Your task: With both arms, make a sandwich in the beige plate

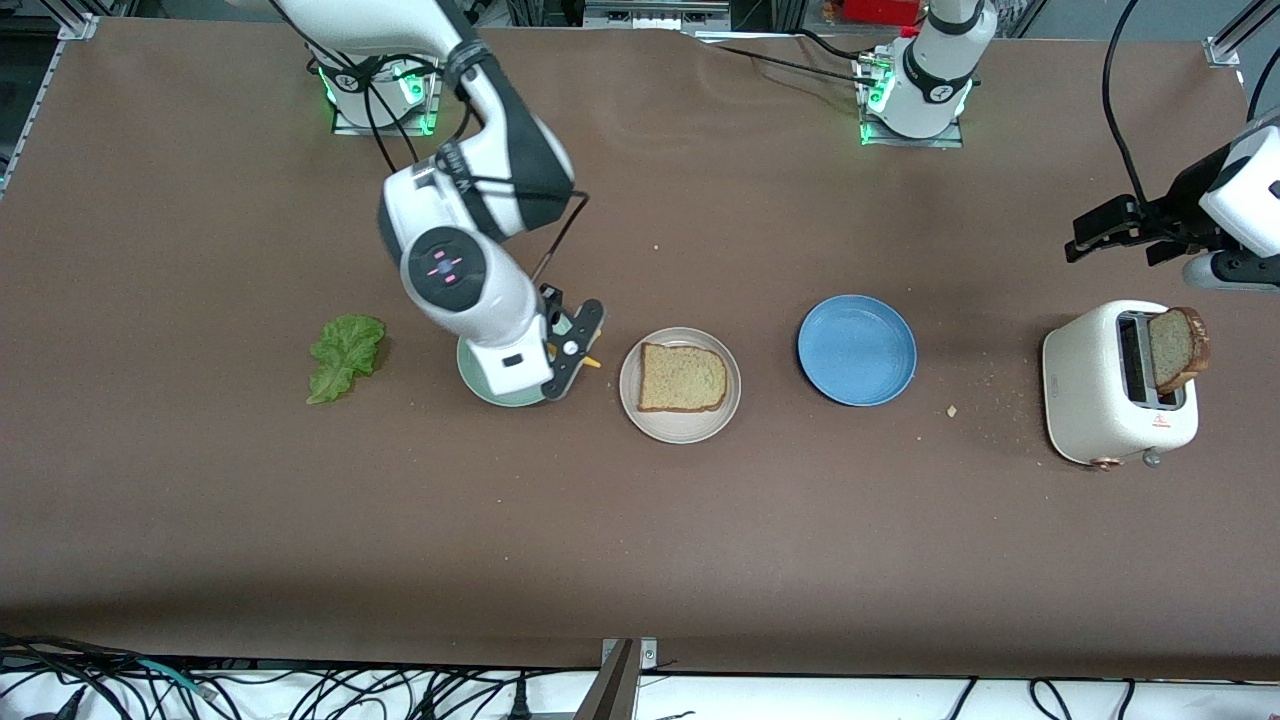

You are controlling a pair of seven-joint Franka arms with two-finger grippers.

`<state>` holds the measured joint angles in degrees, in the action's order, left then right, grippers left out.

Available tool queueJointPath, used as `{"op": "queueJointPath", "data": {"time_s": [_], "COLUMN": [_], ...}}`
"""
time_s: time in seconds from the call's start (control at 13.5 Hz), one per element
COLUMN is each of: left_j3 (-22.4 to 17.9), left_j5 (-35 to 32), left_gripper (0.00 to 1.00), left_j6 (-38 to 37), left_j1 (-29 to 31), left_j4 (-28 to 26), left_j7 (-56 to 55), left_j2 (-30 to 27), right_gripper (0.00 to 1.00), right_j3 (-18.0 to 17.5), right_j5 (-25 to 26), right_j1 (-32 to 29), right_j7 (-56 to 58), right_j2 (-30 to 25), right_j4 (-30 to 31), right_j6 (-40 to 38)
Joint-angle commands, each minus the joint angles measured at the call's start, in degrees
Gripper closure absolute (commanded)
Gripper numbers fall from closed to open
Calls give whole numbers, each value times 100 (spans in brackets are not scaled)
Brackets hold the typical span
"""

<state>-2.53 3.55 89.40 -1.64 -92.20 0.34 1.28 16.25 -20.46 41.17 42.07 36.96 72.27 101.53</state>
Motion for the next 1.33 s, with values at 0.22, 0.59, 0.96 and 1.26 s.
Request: {"op": "queueJointPath", "data": {"time_s": [0.22,0.59,0.96,1.26], "left_j3": [59,147,156,156], "left_j5": [-337,-618,-627,-627], "left_gripper": [0,0,0,0], "left_j6": [298,306,315,315], "left_j1": [-3,-12,-11,-11], "left_j4": [36,36,1,-26], "left_j7": [-69,-78,-78,-78], "left_j2": [-93,-84,-84,-84], "right_gripper": [100,100,100,100], "right_j3": [-69,-69,-96,-96], "right_j5": [-2222,-3480,-4737,-4889], "right_j1": [-1153,-1909,-2745,-3202], "right_j7": [2941,5491,8303,9615], "right_j2": [-207,-216,-32,354], "right_j4": [831,1622,2720,2880], "right_j6": [-115,-466,-1107,-1670]}}
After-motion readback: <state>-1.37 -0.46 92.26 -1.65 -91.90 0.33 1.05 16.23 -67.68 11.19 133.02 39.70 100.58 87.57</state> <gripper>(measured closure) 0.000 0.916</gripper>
